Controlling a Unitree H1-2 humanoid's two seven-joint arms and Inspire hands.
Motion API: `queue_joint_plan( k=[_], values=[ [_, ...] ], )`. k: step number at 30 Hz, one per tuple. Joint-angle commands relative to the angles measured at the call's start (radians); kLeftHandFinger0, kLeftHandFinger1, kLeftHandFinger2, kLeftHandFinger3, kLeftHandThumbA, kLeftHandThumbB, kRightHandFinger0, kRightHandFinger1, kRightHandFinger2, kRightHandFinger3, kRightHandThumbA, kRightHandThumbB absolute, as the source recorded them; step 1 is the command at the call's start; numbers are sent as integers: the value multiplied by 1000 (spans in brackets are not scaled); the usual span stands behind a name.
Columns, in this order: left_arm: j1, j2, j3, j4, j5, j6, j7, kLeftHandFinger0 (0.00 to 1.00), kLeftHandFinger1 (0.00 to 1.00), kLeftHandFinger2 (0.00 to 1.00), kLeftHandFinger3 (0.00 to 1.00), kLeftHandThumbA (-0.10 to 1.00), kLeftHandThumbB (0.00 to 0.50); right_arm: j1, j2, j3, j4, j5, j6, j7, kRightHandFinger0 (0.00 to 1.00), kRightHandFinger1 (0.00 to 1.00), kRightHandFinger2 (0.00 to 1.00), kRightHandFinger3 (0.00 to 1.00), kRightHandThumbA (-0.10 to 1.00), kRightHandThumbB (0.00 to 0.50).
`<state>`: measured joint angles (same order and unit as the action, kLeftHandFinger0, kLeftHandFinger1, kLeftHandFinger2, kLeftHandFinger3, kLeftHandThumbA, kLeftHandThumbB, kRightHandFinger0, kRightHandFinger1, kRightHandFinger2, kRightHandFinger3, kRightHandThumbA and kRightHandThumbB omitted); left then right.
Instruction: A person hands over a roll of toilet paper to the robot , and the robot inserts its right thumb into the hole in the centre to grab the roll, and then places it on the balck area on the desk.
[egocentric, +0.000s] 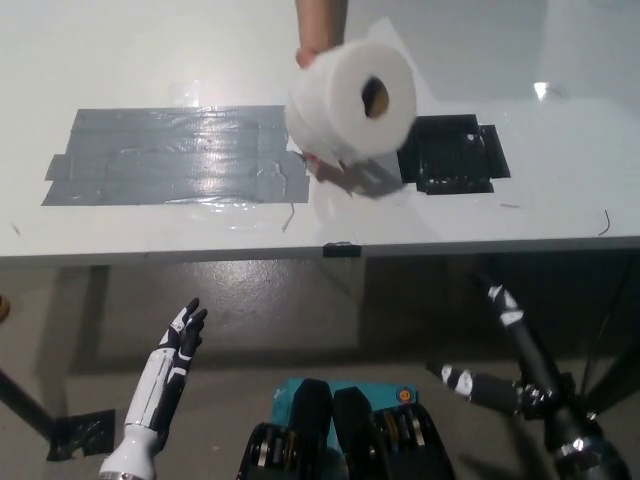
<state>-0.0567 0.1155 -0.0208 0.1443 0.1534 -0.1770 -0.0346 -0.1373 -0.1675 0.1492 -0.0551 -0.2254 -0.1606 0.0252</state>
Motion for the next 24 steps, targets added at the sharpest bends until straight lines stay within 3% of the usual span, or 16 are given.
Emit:
queue_joint_plan(
  k=[1, 6, 9, 11, 14, 15, 18, 24],
  values=[
    [-4, 4, 2, -8, 14, -50, 26, 1000, 1000, 1000, 1000, 1000, 76, -134, -39, -45, -146, -25, 139, 41, 1000, 1000, 1000, 1000, 891, 333],
    [0, 4, 5, -12, 2, -47, 19, 1000, 1000, 1000, 1000, 1000, 72, -310, -76, -78, -111, -2, 238, 73, 1000, 1000, 1000, 1000, 913, 317],
    [-1, 6, 4, -15, 11, -52, 23, 1000, 1000, 1000, 1000, 1000, 72, -399, -83, -103, -49, 60, 258, 91, 1000, 1000, 1000, 1000, 900, 333],
    [-6, 3, 5, -22, 9, -41, 21, 1000, 1000, 1000, 1000, 1000, 85, -497, -104, -123, 22, 106, 246, 114, 1000, 1000, 1000, 1000, 860, 293],
    [-9, 6, 3, -27, 15, -38, 21, 1000, 1000, 1000, 1000, 1000, 82, -572, -126, -123, 100, 107, 224, 138, 1000, 1000, 1000, 1000, 869, 307],
    [-10, 8, 2, -28, 12, -42, 18, 1000, 1000, 1000, 1000, 1000, 73, -608, -136, -115, 140, 97, 229, 148, 1000, 1000, 1000, 1000, 893, 340],
    [-12, 7, 1, -31, 10, -37, 14, 1000, 1000, 1000, 1000, 1000, 79, -684, -145, -98, 230, 86, 247, 165, 1000, 1000, 1000, 1000, 863, 367],
    [-18, 6, -3, -32, 10, -34, 11, 1000, 1000, 1000, 1000, 1000, 67, -815, -158, -28, 418, 40, 265, 221, 1000, 1000, 1000, 1000, 855, 355]
  ],
)
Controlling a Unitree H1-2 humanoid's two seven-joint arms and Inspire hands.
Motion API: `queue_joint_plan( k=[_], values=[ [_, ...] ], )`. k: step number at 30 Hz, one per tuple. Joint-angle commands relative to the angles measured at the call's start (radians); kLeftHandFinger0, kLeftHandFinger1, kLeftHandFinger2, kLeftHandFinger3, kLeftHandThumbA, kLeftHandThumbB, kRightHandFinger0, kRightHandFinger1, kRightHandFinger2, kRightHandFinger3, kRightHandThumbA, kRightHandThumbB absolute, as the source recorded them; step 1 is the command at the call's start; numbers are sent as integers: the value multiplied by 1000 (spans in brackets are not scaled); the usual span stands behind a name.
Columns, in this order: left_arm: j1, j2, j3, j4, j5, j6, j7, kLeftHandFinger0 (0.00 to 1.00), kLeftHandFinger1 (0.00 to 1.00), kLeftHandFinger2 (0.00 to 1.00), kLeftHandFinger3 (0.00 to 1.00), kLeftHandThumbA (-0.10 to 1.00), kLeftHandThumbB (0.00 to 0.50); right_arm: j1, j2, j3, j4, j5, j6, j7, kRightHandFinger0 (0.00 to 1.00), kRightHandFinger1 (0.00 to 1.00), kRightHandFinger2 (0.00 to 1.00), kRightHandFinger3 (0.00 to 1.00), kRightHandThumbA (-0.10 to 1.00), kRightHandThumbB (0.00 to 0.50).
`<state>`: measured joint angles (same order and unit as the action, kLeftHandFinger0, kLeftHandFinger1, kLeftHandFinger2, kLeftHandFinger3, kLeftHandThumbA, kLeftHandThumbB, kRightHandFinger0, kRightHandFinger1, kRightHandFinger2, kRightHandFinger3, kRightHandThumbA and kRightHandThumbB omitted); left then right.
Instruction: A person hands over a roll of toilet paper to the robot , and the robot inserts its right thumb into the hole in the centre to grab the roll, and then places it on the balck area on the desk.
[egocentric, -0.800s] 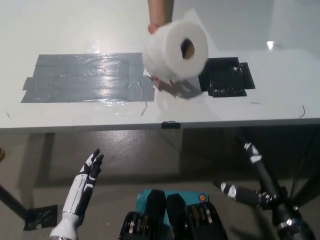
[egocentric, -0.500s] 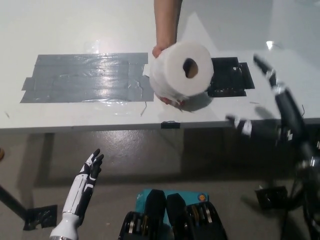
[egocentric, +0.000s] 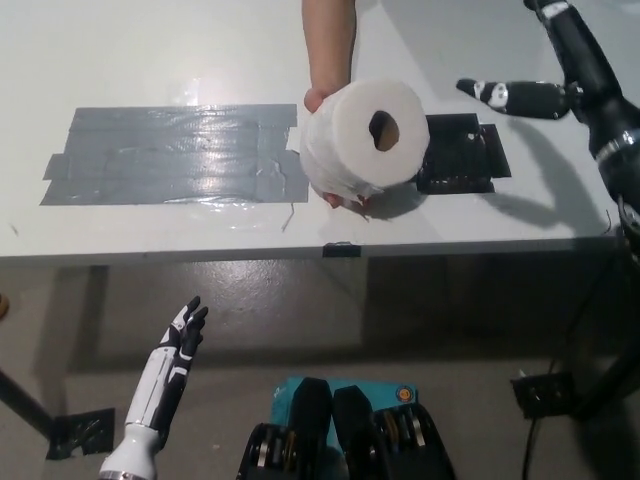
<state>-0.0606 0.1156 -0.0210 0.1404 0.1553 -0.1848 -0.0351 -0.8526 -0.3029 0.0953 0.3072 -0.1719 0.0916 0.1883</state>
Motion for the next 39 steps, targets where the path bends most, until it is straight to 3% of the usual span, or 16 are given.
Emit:
queue_joint_plan(
  k=[1, 3, 6, 7, 15, 17, 21, 27, 39],
  values=[
    [-13, 6, -4, -30, 10, -24, 10, 1000, 1000, 1000, 1000, 1000, 69, -122, -22, 36, 93, -8, 11, 71, 1000, 1000, 1000, 1000, 833, 354],
    [-14, 4, -8, -30, 12, -22, 9, 1000, 1000, 1000, 1000, 1000, 71, -167, -16, 61, 155, -9, 48, 105, 1000, 1000, 1000, 1000, 851, 357],
    [-17, 1, -9, -35, 5, -15, 7, 1000, 1000, 1000, 1000, 1000, 68, -220, -13, 91, 251, -14, 21, 124, 1000, 1000, 1000, 1000, 817, 327],
    [-22, 1, -10, -31, 10, -17, 10, 1000, 1000, 1000, 1000, 1000, 79, -253, -5, 110, 304, -28, 24, 129, 1000, 1000, 1000, 1000, 857, 351],
    [-35, 5, -13, -27, 10, -19, 8, 1000, 1000, 1000, 1000, 1000, 80, -342, 30, 205, 492, -88, -35, 115, 1000, 1000, 1000, 1000, 865, 363],
    [-34, 7, -14, -27, 4, -21, 4, 1000, 1000, 1000, 1000, 1000, 78, -350, 38, 219, 524, -95, -40, 113, 1000, 1000, 1000, 1000, 906, 419],
    [-36, 7, -13, -28, 3, -21, 6, 1000, 1000, 1000, 1000, 1000, 71, -367, 59, 240, 575, -110, -59, 107, 1000, 1000, 1000, 1000, 941, 468],
    [-32, 11, -14, -36, 0, -11, 0, 1000, 1000, 1000, 1000, 994, 74, -370, 78, 242, 601, -119, -60, 102, 1000, 1000, 1000, 1000, 962, 464],
    [-42, 14, -17, -33, 5, -11, 0, 1000, 1000, 1000, 1000, 989, 66, -371, 89, 236, 604, -137, -56, 105, 1000, 1000, 1000, 1000, 981, 389]
  ],
)
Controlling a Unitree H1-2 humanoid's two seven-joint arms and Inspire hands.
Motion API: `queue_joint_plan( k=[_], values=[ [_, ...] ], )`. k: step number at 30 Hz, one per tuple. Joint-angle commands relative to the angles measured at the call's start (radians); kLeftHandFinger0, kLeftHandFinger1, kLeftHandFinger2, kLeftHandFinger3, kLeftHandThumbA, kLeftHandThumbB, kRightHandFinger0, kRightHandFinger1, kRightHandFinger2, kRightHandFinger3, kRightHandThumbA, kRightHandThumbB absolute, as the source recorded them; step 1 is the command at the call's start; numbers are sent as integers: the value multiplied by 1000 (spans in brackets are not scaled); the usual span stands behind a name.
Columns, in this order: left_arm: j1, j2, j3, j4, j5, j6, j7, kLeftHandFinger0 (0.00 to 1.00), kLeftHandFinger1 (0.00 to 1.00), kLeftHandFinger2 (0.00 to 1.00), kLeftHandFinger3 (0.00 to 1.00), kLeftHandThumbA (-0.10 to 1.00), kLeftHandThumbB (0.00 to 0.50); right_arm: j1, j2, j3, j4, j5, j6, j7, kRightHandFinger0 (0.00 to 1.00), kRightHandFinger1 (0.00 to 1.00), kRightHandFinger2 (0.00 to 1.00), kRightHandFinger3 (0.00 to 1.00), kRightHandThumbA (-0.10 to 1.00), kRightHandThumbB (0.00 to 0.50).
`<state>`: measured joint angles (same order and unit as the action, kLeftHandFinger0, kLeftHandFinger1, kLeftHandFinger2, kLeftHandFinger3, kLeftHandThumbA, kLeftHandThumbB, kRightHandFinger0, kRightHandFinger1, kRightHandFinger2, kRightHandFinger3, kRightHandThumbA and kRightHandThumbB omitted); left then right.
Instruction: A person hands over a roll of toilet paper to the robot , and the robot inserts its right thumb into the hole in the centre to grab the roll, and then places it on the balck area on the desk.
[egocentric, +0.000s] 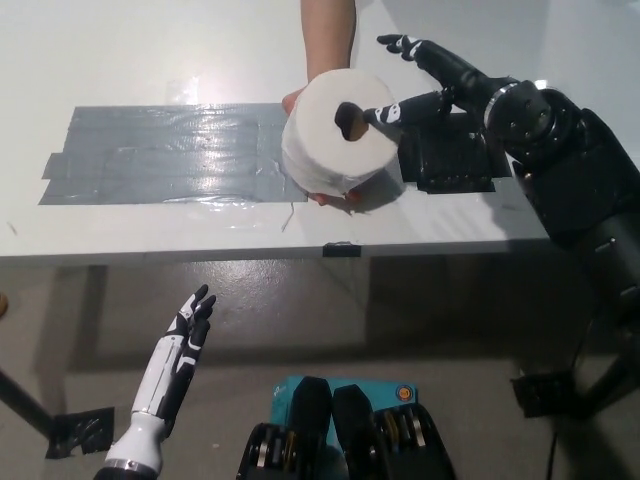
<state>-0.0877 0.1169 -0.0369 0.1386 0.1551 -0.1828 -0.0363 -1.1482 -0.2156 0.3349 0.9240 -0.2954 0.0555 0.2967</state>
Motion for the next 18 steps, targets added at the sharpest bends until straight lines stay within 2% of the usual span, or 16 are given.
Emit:
queue_joint_plan(
  k=[1, 2, 3, 4, 7, 10, 14, 16, 18],
  values=[
    [-16, 13, -2, -29, 6, -16, 2, 1000, 1000, 1000, 1000, 989, 65, -79, 1, -4, -11, -14, -22, -2, 1000, 1000, 1000, 1000, 972, 381],
    [-17, 13, -1, -27, 5, -19, 2, 1000, 1000, 1000, 1000, 987, 56, -82, -1, -6, -12, -14, -21, 0, 1000, 1000, 1000, 1000, 998, 408],
    [-18, 12, 0, -25, -1, -24, 2, 1000, 1000, 1000, 1000, 973, 52, -85, -4, -11, -22, -8, -11, 6, 1000, 1000, 1000, 1000, 974, 405],
    [-19, 12, 1, -20, -5, -35, 2, 1000, 1000, 1000, 1000, 967, 51, -89, -9, -16, -33, -3, -7, 14, 1000, 1000, 1000, 1000, 985, 442],
    [-23, 13, 1, -17, 1, -37, 6, 1000, 1000, 1000, 1000, 958, 47, -99, -25, -19, -52, -6, -9, 19, 1000, 1000, 1000, 1000, 1000, 398],
    [-20, 14, -1, -28, 3, -16, 1, 1000, 1000, 1000, 1000, 957, 49, -106, -45, -32, -85, 7, 5, 41, 1000, 1000, 1000, 1000, 1000, 393],
    [-18, 16, 1, -26, -1, -18, 0, 1000, 1000, 1000, 1000, 952, 48, -109, -42, -104, -103, 80, 42, 64, 1000, 1000, 1000, 1000, 867, 386],
    [-19, 16, 1, -18, 3, -26, 4, 1000, 1000, 1000, 1000, 957, 50, -116, -54, -105, -127, 57, 51, 64, 1000, 1000, 1000, 1000, 934, 406],
    [-16, 16, 0, -20, 1, -20, 2, 1000, 1000, 1000, 1000, 964, 54, -118, -61, -105, -149, 42, 57, 65, 1000, 1000, 1000, 1000, 965, 404]
  ],
)
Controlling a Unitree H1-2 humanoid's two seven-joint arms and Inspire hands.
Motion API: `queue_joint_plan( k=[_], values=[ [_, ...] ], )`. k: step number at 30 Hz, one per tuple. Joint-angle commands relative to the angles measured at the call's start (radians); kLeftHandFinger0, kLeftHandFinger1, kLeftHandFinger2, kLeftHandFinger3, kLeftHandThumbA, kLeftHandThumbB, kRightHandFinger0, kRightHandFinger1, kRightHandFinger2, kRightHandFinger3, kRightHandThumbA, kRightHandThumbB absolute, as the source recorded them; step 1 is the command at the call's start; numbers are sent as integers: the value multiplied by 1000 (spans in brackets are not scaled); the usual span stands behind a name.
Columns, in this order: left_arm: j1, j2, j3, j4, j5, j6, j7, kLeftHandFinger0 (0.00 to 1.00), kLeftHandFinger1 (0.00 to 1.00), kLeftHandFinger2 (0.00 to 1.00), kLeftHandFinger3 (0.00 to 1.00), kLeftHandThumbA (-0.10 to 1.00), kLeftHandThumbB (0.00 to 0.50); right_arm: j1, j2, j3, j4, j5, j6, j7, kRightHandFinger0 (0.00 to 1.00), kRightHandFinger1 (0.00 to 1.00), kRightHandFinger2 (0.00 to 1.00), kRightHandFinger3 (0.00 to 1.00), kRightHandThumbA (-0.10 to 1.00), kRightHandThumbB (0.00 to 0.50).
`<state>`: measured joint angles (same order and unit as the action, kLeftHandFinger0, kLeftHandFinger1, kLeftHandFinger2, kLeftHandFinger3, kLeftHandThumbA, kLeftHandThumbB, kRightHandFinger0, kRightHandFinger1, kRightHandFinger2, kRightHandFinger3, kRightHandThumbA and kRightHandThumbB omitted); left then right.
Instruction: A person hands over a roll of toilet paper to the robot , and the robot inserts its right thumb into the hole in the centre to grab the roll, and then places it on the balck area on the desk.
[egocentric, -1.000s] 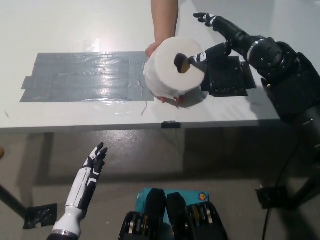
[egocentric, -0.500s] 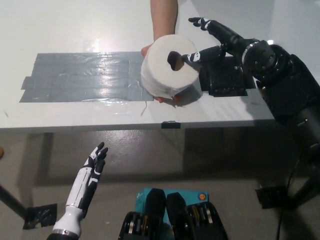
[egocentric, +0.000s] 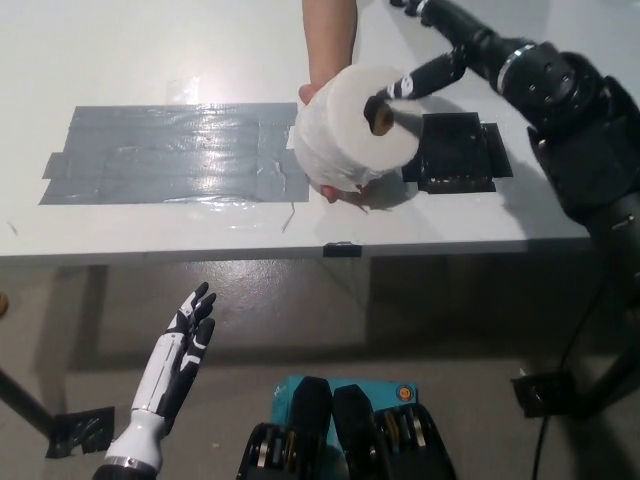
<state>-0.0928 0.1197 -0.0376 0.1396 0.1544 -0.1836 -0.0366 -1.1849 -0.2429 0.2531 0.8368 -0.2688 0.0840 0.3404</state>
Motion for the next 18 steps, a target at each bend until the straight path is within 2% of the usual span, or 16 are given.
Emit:
queue_joint_plan(
  k=[1, 8, 9, 12, 14, 18],
  values=[
    [-11, 12, 1, -21, -1, -19, 2, 1000, 1000, 1000, 1000, 968, 55, -81, -39, -24, -76, 11, 22, 16, 1000, 1000, 1000, 1000, 969, 385],
    [-16, 11, 5, -14, -8, -25, 3, 1000, 1000, 1000, 1000, 981, 73, -94, -43, -35, -78, 20, 10, 20, 1000, 1000, 1000, 1000, 967, 393],
    [-16, 9, 5, -15, -11, -26, 2, 1000, 1000, 1000, 1000, 975, 69, -93, -43, -35, -71, 21, 5, 19, 1000, 1000, 1000, 1000, 928, 382],
    [-14, 9, 3, -15, -5, -28, 5, 1000, 1000, 1000, 1000, 972, 60, -86, -37, -27, -66, 11, 9, 13, 1000, 1000, 1000, 1000, 943, 382],
    [-15, 13, 1, -19, 1, -20, 2, 1000, 1000, 1000, 1000, 983, 51, -90, -31, -22, -44, 5, 12, 9, 1000, 1000, 1000, 1000, 941, 406],
    [-17, 12, 0, -23, 8, -18, 7, 1000, 1000, 1000, 1000, 980, 46, -97, -22, -6, -7, -11, 7, -3, 1000, 1000, 1000, 1000, 929, 403]
  ],
)
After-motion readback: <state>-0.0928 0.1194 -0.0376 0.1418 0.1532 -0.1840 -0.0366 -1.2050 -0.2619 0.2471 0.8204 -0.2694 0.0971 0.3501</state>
